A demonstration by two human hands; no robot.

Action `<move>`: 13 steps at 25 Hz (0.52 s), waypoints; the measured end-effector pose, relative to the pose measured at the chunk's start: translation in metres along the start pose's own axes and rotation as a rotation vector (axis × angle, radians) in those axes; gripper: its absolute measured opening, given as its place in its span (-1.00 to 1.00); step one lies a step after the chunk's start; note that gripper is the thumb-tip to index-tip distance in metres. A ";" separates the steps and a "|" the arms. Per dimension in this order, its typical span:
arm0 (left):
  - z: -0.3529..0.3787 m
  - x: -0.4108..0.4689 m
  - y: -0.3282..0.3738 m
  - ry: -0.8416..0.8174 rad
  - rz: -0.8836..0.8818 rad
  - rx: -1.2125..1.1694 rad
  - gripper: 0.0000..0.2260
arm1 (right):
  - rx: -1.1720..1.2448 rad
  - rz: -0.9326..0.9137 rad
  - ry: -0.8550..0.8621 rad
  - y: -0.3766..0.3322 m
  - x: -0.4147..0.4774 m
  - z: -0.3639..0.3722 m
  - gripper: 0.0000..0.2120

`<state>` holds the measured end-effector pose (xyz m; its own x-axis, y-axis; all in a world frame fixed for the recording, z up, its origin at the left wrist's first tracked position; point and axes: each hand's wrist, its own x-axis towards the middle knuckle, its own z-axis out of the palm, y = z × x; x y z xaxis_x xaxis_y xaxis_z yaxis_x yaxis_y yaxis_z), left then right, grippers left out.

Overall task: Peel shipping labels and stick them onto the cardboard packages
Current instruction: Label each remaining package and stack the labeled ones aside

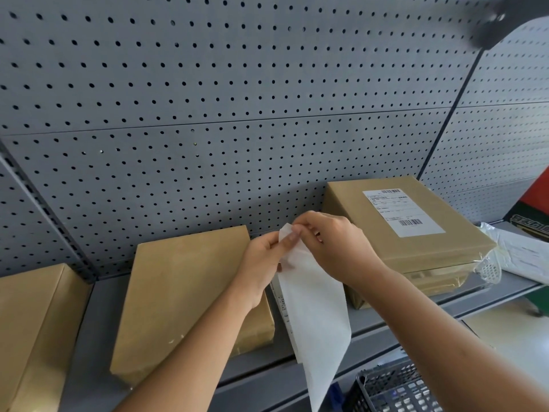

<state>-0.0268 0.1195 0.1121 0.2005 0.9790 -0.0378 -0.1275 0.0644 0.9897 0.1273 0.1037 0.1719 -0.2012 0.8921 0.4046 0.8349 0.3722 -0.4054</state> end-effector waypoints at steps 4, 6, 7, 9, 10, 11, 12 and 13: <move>0.002 -0.001 -0.003 0.046 0.015 -0.018 -0.69 | 0.098 -0.024 -0.083 0.009 -0.008 0.005 -0.72; 0.002 0.000 -0.006 0.057 -0.001 -0.044 -0.76 | 0.079 -0.004 -0.082 0.016 -0.011 0.005 -0.76; 0.002 0.000 -0.007 0.057 -0.008 -0.060 -0.78 | 0.061 0.019 -0.073 0.020 -0.012 0.004 -0.79; 0.000 0.000 -0.008 0.058 -0.011 -0.067 -0.82 | 0.008 0.097 -0.073 0.027 -0.012 0.001 -0.86; -0.001 0.000 -0.009 0.058 -0.007 -0.051 -0.83 | -0.024 0.133 -0.076 0.029 -0.011 -0.002 -0.86; 0.000 -0.001 -0.009 0.052 -0.007 -0.029 -0.84 | -0.051 0.158 -0.068 0.030 -0.011 -0.004 -0.86; 0.001 -0.001 -0.010 0.042 -0.009 -0.006 -0.85 | -0.067 0.173 -0.044 0.030 -0.009 -0.007 -0.86; 0.002 -0.002 -0.011 0.022 -0.015 0.013 -0.85 | -0.068 0.180 -0.008 0.029 -0.008 -0.010 -0.85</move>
<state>-0.0235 0.1165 0.1015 0.1809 0.9820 -0.0554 -0.1115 0.0764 0.9908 0.1586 0.1053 0.1652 -0.0489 0.9448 0.3239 0.8904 0.1881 -0.4145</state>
